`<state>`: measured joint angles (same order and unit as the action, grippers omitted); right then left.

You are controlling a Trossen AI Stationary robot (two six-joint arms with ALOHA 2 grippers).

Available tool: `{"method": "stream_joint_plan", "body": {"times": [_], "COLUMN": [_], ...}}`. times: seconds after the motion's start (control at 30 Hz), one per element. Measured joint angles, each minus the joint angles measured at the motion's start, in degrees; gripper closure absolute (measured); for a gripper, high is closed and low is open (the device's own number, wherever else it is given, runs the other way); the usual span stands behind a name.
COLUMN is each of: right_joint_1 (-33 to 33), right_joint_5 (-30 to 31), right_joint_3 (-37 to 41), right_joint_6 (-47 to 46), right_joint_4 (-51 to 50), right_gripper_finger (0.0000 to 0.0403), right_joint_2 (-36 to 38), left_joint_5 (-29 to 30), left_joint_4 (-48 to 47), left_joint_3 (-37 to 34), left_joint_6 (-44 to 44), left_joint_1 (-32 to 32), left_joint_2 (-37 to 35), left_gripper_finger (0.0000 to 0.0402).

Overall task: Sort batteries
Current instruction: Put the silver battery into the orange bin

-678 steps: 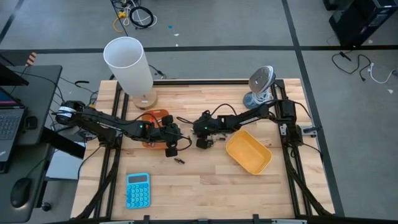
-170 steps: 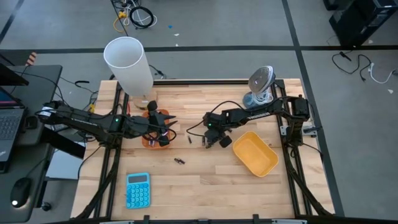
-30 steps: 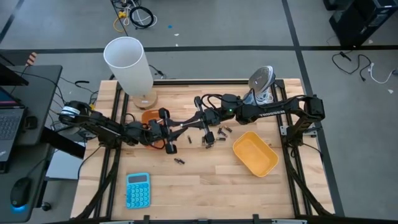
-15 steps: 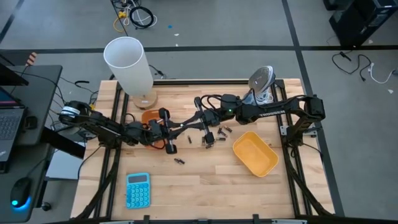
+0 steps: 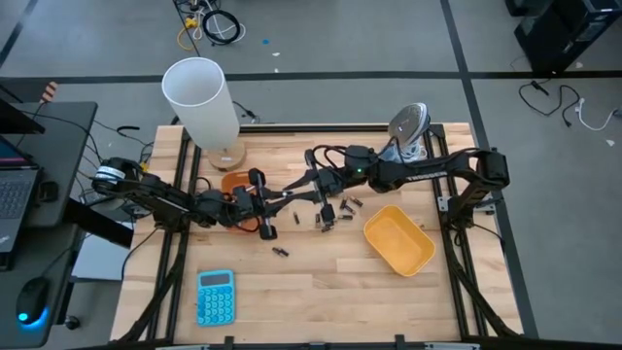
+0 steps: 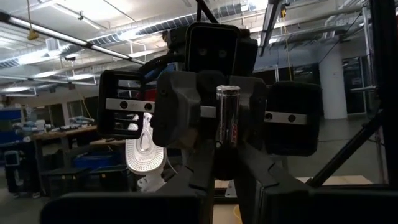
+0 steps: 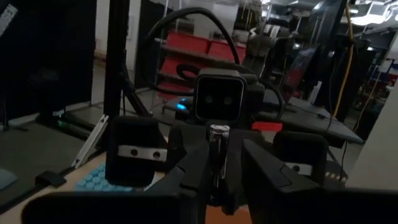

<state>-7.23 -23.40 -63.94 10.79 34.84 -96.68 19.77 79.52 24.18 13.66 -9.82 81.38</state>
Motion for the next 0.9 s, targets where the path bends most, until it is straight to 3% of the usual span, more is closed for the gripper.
{"method": "stream_joint_plan", "body": {"times": [0.13,0.37,0.6,0.9], "right_joint_1": [-0.7,-0.9,-0.8,-0.8], "right_joint_5": [0.0,7.6,14.0,18.1], "right_joint_3": [0.0,0.0,0.0,0.0], "right_joint_6": [1.9,6.0,7.4,7.4], "right_joint_4": [-5.2,-17.5,-30.6,-39.0], "right_gripper_finger": [0.0324,0.0323,0.0325,0.0327], "right_joint_2": [2.3,8.0,14.2,18.4], "left_joint_5": [0.0,0.8,11.7,20.6], "left_joint_4": [-1.9,-3.3,-12.8,-33.2], "left_joint_3": [0.0,0.0,0.0,0.0], "left_joint_6": [-2.3,-3.3,-6.0,-19.3], "left_joint_1": [0.0,-1.4,-3.5,-4.6], "left_joint_2": [-0.1,-0.2,-1.9,-8.8], "left_gripper_finger": [0.0364,0.0364,0.0364,0.0364]}}
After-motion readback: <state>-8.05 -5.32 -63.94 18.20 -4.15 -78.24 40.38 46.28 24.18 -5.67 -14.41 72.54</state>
